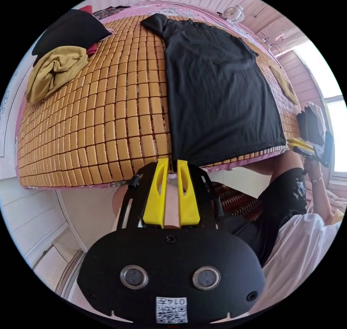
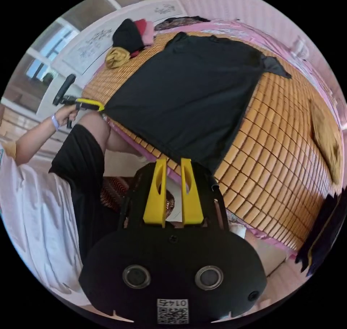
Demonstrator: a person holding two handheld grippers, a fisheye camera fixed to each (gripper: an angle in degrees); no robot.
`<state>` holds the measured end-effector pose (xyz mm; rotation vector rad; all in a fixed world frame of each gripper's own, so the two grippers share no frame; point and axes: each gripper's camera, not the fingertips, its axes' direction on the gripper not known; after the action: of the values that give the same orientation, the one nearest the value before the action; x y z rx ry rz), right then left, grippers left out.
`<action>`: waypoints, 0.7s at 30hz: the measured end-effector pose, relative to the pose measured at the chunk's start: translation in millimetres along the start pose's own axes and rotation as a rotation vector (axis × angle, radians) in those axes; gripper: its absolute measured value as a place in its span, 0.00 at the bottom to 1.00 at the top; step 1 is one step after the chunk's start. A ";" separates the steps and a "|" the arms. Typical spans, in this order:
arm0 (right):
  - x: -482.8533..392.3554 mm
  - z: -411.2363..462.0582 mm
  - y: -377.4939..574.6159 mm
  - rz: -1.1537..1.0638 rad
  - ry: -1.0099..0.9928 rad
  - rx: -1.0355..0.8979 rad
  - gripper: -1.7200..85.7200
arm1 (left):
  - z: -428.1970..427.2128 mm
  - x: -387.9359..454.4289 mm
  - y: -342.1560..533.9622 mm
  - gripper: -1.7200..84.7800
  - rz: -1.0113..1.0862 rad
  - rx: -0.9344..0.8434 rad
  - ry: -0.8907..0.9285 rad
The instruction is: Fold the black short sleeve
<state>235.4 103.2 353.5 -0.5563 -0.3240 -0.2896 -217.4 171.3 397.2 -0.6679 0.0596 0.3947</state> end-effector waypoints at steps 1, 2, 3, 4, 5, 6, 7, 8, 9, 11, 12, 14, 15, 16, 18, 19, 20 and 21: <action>11.7 -1.7 4.6 0.095 0.034 0.020 0.11 | -4.3 0.0 0.9 0.08 -0.006 0.027 0.010; 16.4 -0.6 6.4 0.132 0.042 0.017 0.11 | -5.6 0.4 0.5 0.09 -0.011 0.040 0.012; 22.6 4.4 9.0 0.167 0.021 -0.002 0.12 | -4.7 0.7 -0.4 0.09 -0.013 0.035 0.011; 25.5 12.2 10.3 0.182 -0.012 -0.042 0.11 | 0.4 1.8 -3.5 0.09 -0.016 0.005 0.010; 25.4 16.2 10.7 0.181 -0.025 -0.064 0.11 | 7.3 4.0 -7.2 0.09 -0.012 -0.036 0.003; 22.9 21.0 11.6 0.173 -0.027 -0.089 0.09 | 8.9 5.3 -8.6 0.09 -0.012 -0.042 -0.016; 19.9 19.1 12.9 0.168 0.003 -0.081 0.06 | 7.8 9.4 -10.9 0.08 0.020 -0.041 -0.035; 19.0 17.6 13.5 0.165 0.002 -0.079 0.04 | 7.5 12.6 -13.1 0.04 0.037 -0.051 -0.025; 18.8 14.5 15.2 0.164 -0.015 -0.079 0.03 | 6.7 14.0 -13.6 0.03 0.039 -0.050 -0.025; 19.3 8.3 20.4 0.168 -0.035 -0.080 0.03 | 2.5 20.6 -12.3 0.01 0.055 -0.048 -0.068; 18.4 2.7 25.4 0.165 -0.041 -0.078 0.02 | 1.1 22.4 -11.3 0.01 0.061 -0.048 -0.069; 15.7 -4.9 33.7 0.160 -0.039 -0.088 0.02 | -5.8 30.3 -4.5 0.01 0.098 -0.043 -0.055; 13.3 -8.6 39.1 0.153 -0.044 -0.103 0.02 | -7.4 32.3 -2.3 0.01 0.108 -0.042 -0.053; 11.3 -10.2 43.9 0.148 -0.056 -0.126 0.03 | -9.6 35.5 2.4 0.01 0.125 -0.040 -0.049; 9.3 -9.9 51.0 0.144 -0.083 -0.149 0.03 | -9.3 37.2 8.6 0.02 0.130 -0.048 -0.033; 9.5 -8.8 55.0 0.151 -0.093 -0.160 0.04 | -8.9 36.2 12.0 0.03 0.120 -0.052 -0.019; 10.2 -8.5 56.6 0.162 -0.090 -0.165 0.04 | -10.6 34.4 15.0 0.04 0.102 -0.042 -0.025; 11.8 -8.4 59.3 0.176 -0.082 -0.174 0.05 | -12.4 33.6 16.4 0.04 0.097 -0.032 -0.029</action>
<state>268.8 144.5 323.5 -0.7653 -0.3285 -0.1251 -191.6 186.7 371.8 -0.6927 0.0580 0.4996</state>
